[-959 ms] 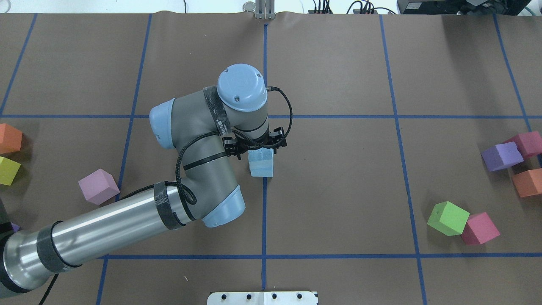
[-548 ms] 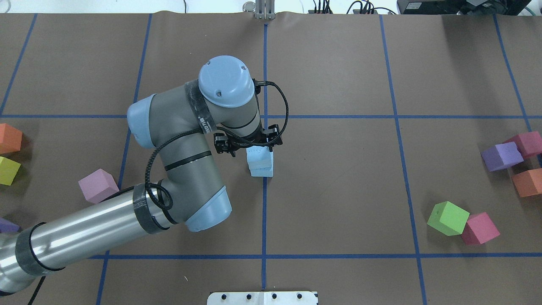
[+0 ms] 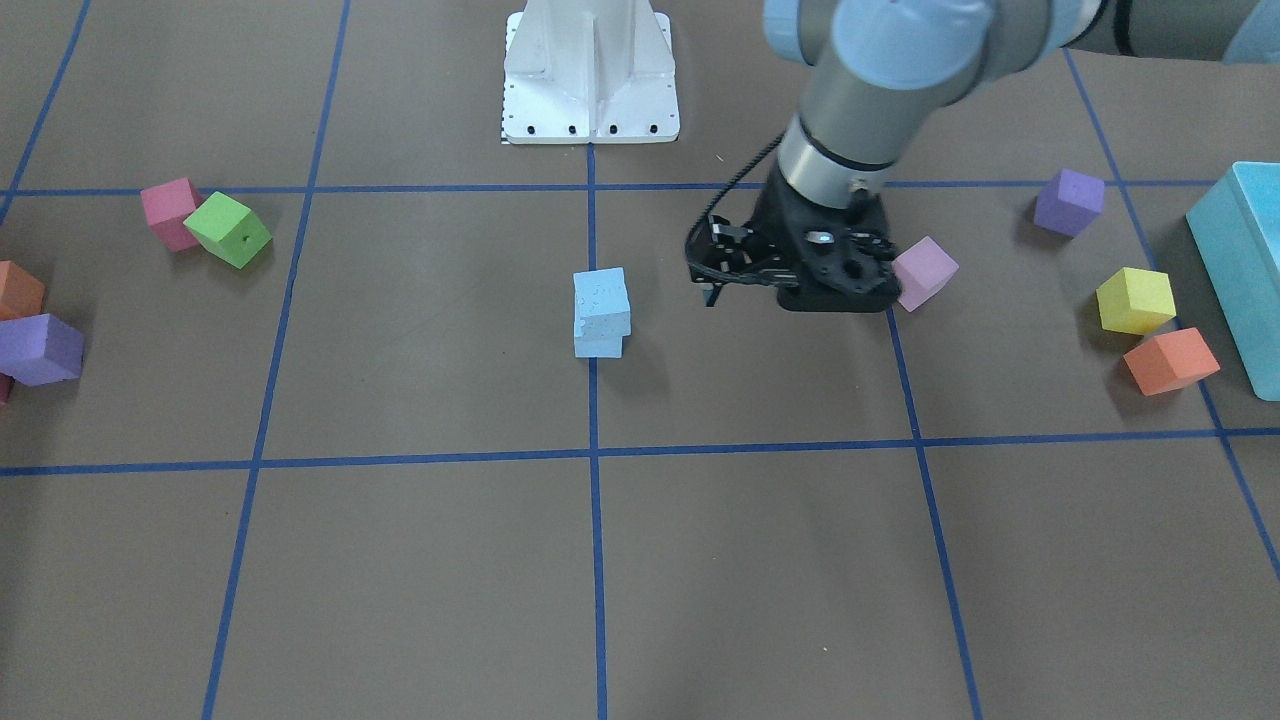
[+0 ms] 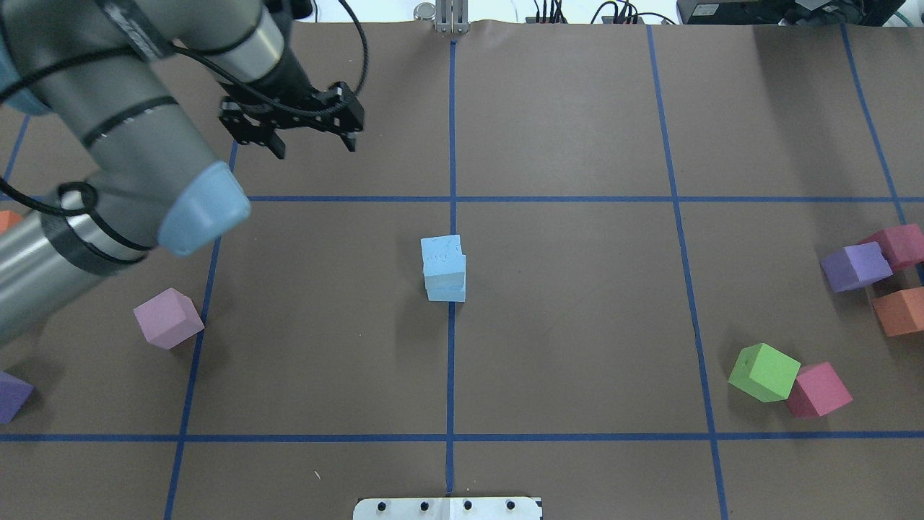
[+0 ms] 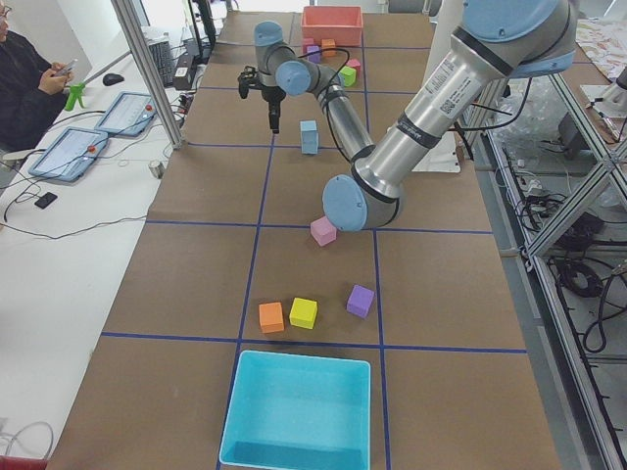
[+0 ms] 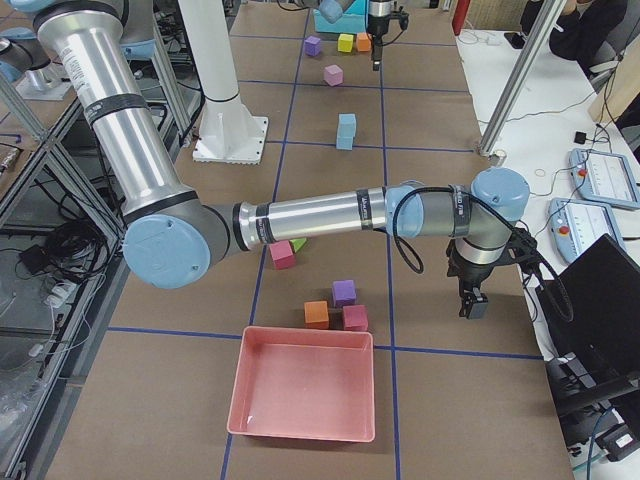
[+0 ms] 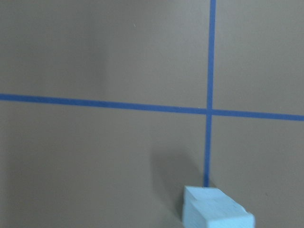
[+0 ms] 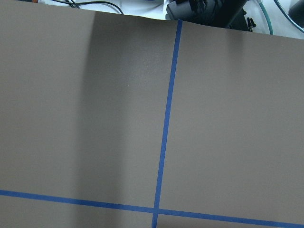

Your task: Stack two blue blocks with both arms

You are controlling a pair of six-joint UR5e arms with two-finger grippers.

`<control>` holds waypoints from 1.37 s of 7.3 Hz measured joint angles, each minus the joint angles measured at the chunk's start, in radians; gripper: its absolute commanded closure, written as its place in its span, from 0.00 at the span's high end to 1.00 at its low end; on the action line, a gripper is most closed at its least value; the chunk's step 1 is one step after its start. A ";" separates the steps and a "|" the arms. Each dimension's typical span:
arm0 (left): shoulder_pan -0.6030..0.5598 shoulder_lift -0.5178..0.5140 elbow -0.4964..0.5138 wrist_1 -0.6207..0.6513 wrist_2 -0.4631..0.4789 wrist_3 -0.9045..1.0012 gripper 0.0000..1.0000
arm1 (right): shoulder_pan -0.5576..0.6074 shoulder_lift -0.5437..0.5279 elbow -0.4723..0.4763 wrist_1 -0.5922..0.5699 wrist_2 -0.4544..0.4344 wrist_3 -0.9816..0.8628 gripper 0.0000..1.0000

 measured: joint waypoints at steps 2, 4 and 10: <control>-0.217 0.151 0.000 0.001 -0.078 0.356 0.98 | -0.012 0.001 0.003 0.001 -0.001 -0.001 1.00; -0.389 0.285 0.028 0.000 -0.129 0.679 0.98 | -0.034 0.003 0.008 0.001 -0.002 0.009 1.00; -0.583 0.504 0.176 -0.118 -0.159 1.122 0.98 | -0.064 0.004 0.022 -0.006 0.003 0.028 1.00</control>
